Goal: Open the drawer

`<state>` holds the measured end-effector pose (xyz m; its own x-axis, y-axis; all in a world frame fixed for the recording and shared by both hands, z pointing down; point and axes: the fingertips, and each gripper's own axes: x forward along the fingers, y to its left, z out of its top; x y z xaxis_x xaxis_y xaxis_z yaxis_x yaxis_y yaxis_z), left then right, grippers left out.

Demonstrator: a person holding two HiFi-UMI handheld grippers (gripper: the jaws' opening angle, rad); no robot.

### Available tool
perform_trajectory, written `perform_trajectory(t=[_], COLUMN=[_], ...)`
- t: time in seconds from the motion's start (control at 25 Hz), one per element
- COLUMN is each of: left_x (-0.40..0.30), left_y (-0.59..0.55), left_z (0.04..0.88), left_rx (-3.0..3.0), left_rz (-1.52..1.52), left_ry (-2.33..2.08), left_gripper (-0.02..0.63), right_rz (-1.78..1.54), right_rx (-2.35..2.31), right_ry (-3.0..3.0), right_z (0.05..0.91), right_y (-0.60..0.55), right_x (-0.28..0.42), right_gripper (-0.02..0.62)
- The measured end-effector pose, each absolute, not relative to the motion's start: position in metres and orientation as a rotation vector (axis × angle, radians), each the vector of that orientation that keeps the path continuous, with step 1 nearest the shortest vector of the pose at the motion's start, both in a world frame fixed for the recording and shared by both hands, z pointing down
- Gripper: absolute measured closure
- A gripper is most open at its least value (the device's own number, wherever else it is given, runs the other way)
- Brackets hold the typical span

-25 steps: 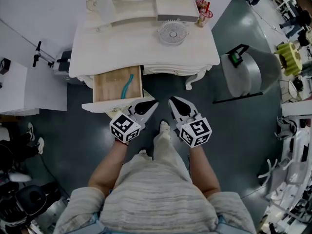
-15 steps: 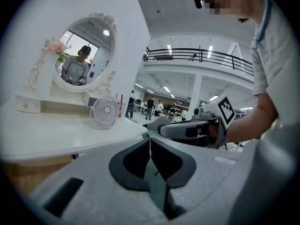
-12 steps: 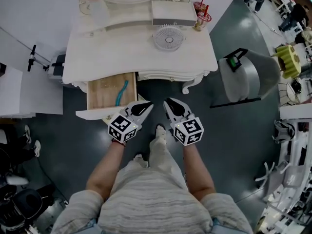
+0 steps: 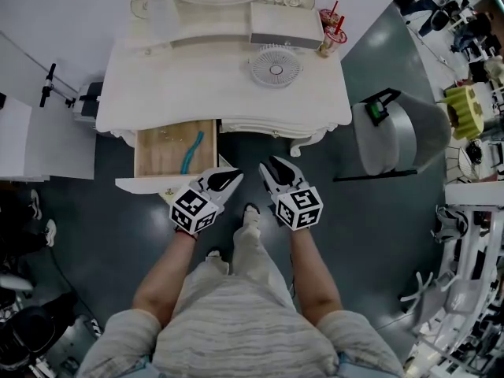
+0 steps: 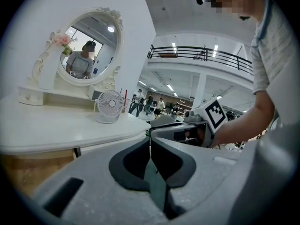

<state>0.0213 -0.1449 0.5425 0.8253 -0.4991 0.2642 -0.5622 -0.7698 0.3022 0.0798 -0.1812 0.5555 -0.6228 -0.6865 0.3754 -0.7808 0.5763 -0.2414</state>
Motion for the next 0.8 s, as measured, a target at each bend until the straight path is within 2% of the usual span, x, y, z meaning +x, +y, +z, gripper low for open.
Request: perform_trajectory(t=[0.8], left_x=[0.026], left_y=[-0.173], left_z=[0.564], left_rx=[2.595], left_rz=[0.231], left_ry=[-0.816], left_gripper=[0.59], right_rz=[0.62], right_rx=[1.33], right_ry=[-2.394], right_z=[0.62], right_y=[-0.235], right_x=[0.112], right_gripper=[0.482])
